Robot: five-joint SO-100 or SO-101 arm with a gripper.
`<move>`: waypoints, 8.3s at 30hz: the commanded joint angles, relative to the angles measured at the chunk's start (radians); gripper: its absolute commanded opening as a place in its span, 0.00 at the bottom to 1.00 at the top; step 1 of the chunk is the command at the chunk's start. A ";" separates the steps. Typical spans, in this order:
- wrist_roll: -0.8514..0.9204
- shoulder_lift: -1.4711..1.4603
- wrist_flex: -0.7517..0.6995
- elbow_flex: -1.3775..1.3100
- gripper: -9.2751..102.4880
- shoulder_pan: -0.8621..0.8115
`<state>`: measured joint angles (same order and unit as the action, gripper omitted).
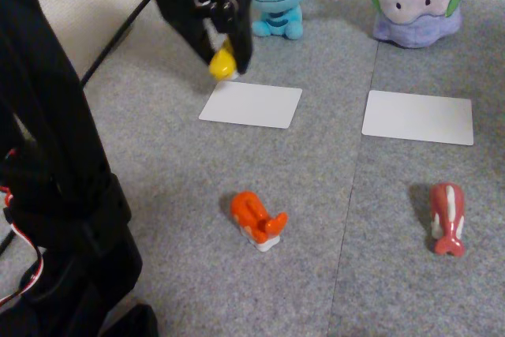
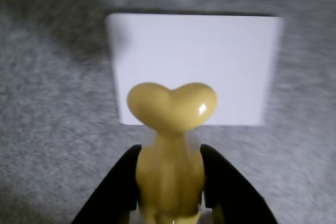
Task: Wooper wants to eat egg sudhi, and Goomy wants to eat shrimp sushi
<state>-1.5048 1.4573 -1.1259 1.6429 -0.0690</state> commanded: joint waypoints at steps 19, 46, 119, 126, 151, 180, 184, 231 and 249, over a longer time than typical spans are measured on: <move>0.028 -0.167 0.147 -0.054 0.13 -0.097; 0.031 0.021 0.025 -0.055 0.29 -0.061; 1.269 0.549 -0.160 0.715 0.29 -0.640; 1.355 0.477 -0.138 0.715 0.29 -0.627; 1.315 0.365 -0.029 0.715 0.18 -0.566; 0.899 0.673 -0.032 0.637 0.11 -0.400; 0.819 0.634 -0.038 0.512 0.11 -0.388; 0.749 -0.540 0.069 -0.756 0.11 -0.583; 0.732 -0.618 0.046 -0.756 0.12 -0.594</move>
<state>-0.7639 0.8283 -1.0845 0.9403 -0.6519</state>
